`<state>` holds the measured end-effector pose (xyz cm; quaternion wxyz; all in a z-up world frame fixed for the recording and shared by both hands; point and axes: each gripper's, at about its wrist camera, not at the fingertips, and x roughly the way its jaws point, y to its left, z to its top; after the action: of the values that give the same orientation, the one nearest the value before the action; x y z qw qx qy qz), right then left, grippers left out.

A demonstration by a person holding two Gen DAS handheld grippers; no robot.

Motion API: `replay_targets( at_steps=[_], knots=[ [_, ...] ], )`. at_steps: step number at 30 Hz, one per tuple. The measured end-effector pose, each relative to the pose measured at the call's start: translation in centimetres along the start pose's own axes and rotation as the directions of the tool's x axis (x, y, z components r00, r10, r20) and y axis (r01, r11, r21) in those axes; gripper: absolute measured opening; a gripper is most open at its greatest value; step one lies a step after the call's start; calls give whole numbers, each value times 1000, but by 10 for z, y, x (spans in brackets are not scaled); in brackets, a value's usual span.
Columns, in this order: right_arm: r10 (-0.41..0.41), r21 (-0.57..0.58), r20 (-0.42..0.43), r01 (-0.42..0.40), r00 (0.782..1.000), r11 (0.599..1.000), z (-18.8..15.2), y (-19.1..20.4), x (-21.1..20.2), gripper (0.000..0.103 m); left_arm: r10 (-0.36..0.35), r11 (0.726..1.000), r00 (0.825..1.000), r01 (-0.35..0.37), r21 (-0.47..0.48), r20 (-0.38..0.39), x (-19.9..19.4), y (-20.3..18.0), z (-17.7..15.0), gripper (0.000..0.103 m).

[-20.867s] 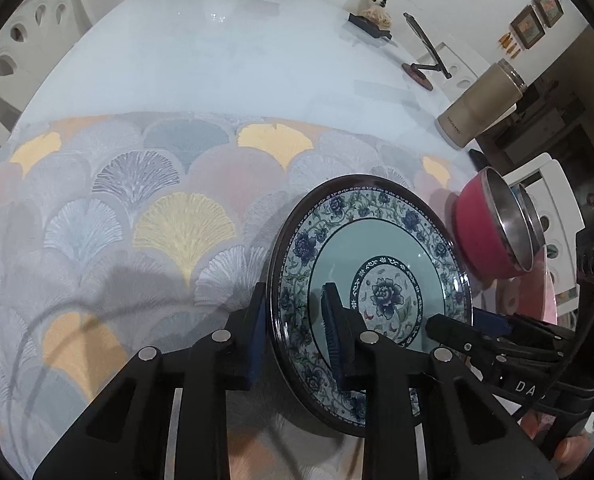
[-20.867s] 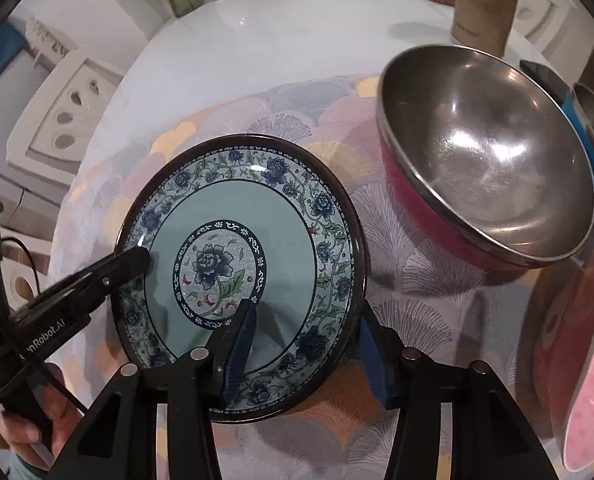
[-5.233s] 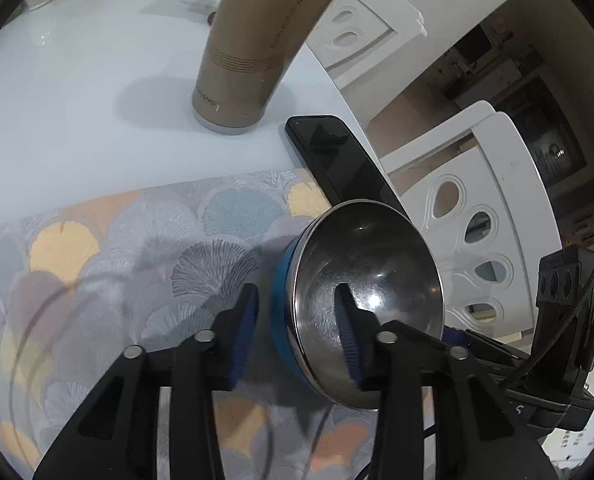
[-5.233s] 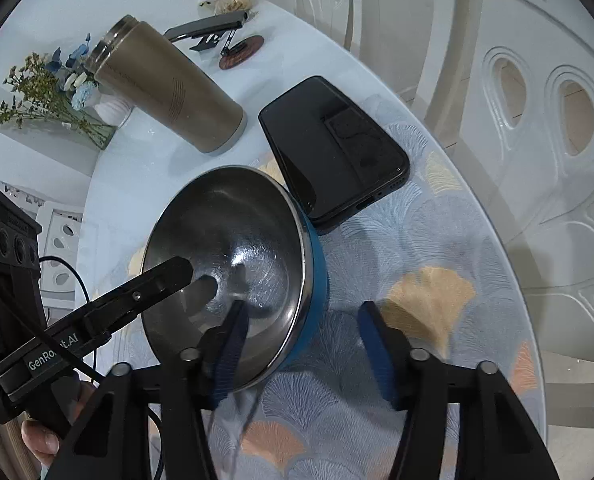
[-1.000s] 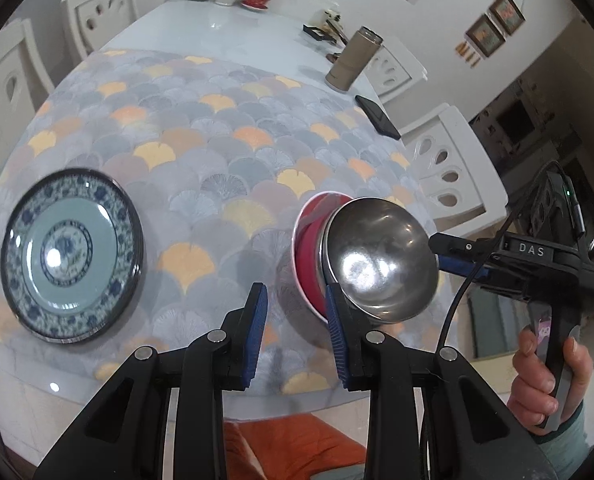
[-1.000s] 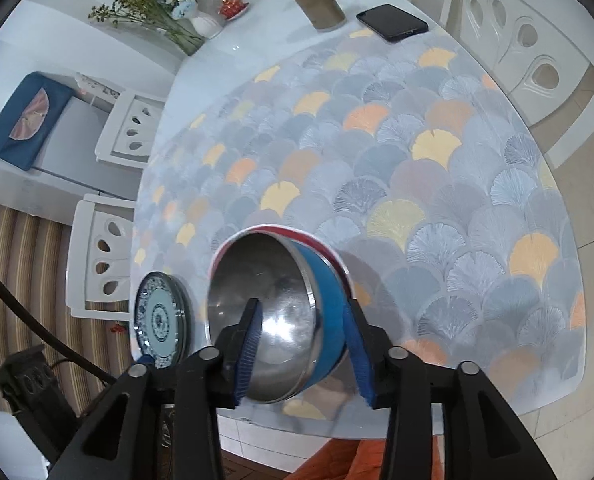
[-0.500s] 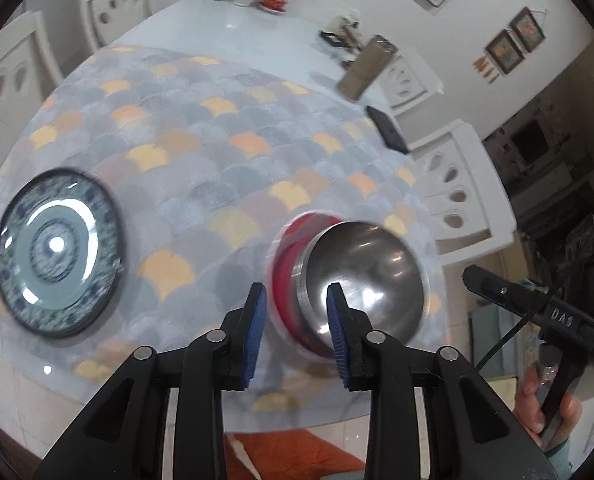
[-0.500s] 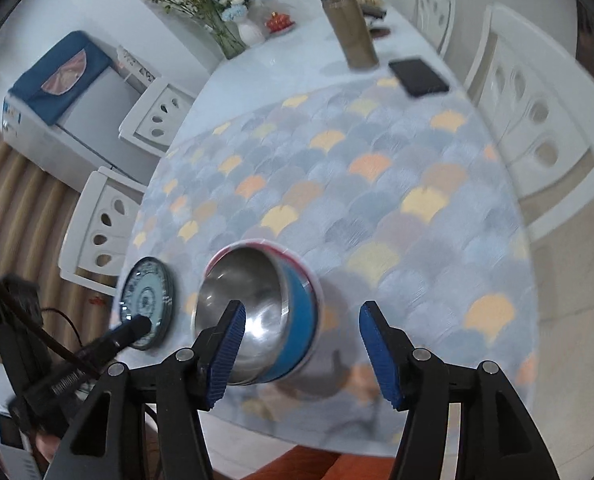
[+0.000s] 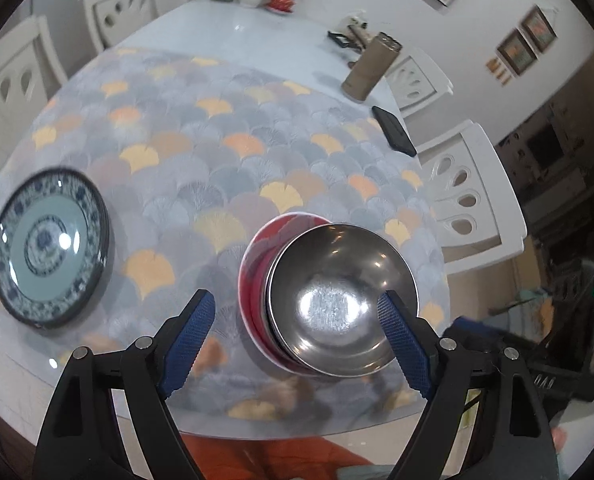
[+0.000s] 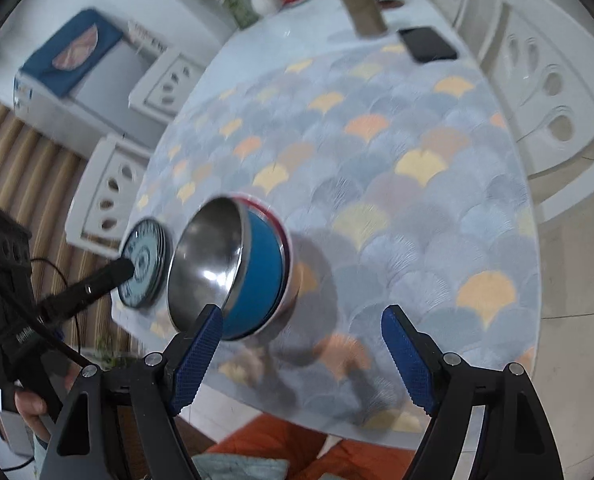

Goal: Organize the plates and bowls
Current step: 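Open both tools and release the blue steel bowl in the stack, then grasp the rim of the nested bowl stack with both tools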

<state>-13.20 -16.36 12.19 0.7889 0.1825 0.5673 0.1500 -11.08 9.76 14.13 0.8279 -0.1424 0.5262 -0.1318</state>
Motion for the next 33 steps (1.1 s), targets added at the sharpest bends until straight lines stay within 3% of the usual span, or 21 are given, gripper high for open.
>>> replay_targets(
  at_steps=[5,8,10,12,15,25,33],
  knots=[
    [68,6,-18,-68,998,998,11,9,16,80,-22,999,999,21,-36,-28,12,7,0,82],
    [27,-13,-9,-27,1000,1000,18,8,29,80,-10,1000,999,9,-8,-54,19,8,0,82],
    [-2,22,-2,2,1000,1000,19,-3,34,81,-6,1000,998,7,7,-63,21,10,2,82],
    [37,96,25,-39,999,995,19,-20,36,81,-17,1000,998,18,16,-63,23,14,5,82],
    [22,164,17,-25,1000,986,22,-31,45,81,-36,999,996,36,3,-78,27,22,11,82],
    [7,40,4,-7,1000,999,24,7,61,81,-53,999,992,53,-3,-113,40,33,17,82],
    [44,79,18,-46,999,996,20,-2,64,81,-60,998,991,56,-36,-117,45,41,13,82]
  ],
)
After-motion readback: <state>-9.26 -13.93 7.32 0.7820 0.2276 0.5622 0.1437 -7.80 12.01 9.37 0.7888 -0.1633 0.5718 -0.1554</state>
